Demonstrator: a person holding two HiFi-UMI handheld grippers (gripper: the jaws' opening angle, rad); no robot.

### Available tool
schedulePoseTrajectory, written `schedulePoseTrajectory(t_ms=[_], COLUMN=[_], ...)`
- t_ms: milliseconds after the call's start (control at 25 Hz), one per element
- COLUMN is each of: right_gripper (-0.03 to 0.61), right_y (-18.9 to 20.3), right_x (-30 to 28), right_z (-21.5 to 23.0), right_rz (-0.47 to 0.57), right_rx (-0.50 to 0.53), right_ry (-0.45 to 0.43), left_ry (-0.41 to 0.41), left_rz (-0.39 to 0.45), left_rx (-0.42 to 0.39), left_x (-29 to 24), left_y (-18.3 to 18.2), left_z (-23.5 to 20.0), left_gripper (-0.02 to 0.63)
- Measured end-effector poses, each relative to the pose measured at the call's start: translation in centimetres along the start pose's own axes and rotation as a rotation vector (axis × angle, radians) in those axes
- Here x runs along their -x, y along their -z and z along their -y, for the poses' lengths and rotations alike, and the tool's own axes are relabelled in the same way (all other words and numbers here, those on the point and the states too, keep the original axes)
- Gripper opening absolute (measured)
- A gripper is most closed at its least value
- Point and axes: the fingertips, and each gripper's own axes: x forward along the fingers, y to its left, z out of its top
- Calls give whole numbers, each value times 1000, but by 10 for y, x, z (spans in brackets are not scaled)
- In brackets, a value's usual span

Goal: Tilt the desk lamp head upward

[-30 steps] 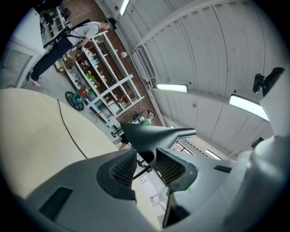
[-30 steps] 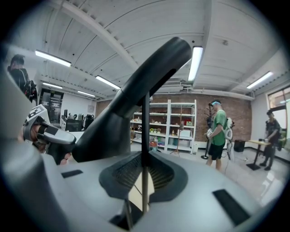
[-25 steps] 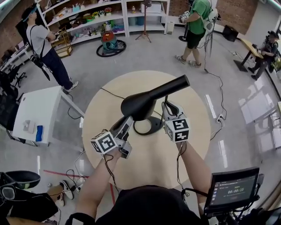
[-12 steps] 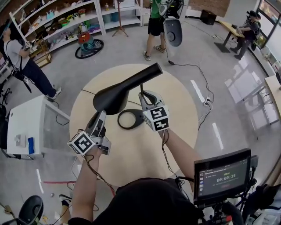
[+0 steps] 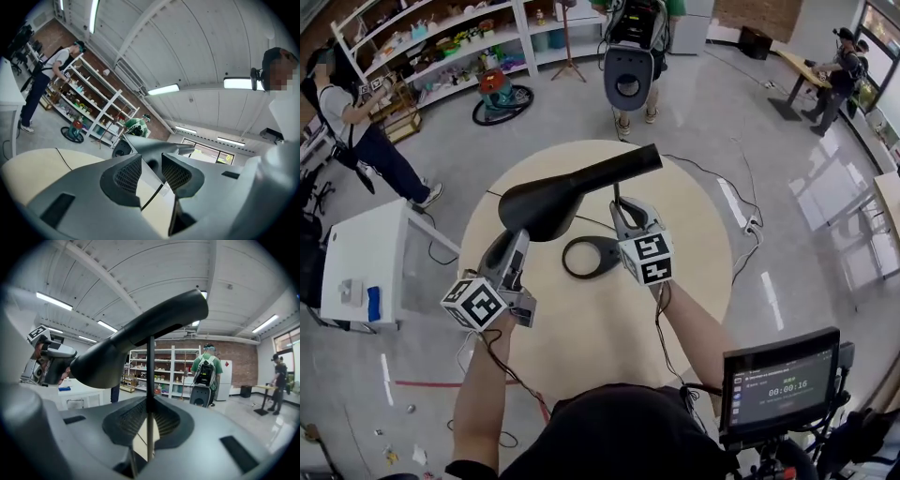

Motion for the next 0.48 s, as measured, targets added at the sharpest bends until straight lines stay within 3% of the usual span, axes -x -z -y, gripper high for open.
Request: schedulePoseTrajectory(t_ms=[480], right_gripper=[43], right_y=[5], right_x=[5], right_z=[4], right_rz=[2], right_rx=[-4], right_ry=[12], left_ry=[-13], left_rz=[0], left_rx=[-81], left_x=[1], left_y=[-12], left_z=[11], left_gripper=[141])
